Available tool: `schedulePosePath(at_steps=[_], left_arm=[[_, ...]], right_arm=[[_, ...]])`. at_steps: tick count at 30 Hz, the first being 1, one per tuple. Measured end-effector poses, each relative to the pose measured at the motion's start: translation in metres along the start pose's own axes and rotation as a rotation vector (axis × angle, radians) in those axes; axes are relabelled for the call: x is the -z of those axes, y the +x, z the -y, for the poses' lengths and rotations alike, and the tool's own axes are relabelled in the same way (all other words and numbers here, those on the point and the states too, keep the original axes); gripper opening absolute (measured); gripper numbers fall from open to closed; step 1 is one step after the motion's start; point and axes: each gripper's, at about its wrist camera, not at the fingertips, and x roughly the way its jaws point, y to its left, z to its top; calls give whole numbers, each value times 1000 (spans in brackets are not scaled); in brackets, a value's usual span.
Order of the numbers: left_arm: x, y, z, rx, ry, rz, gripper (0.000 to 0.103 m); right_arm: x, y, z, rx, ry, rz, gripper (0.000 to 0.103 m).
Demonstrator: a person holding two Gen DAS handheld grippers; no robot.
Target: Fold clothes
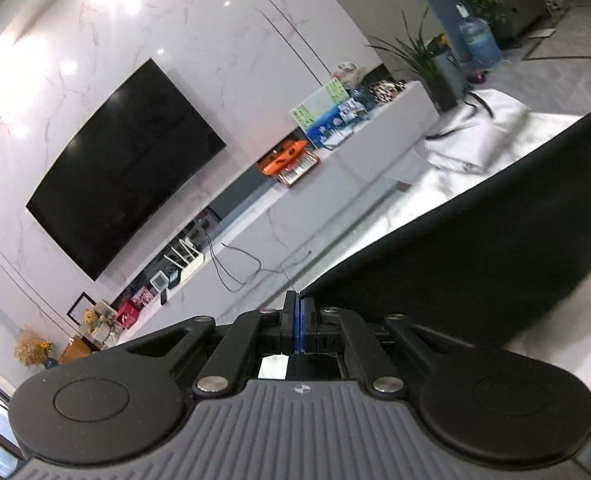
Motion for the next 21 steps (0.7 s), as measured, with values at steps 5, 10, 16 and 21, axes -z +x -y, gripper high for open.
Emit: schedulePosePath(at_steps=[5,10,16,21], left_arm=[[-24,67,16,16,42,-36,0],[-39,155,34,65,80,-112,0],[-33,231,63,104,98,-181,0],[-15,290,92,155,92,-226,0]], right_arm=[[-9,57,50,-2,45,-48,4],[-8,127,87,-13,52,-92,4],[2,211,116,-56,98,-142,4],[22,276,131,-103,154,-194,4]])
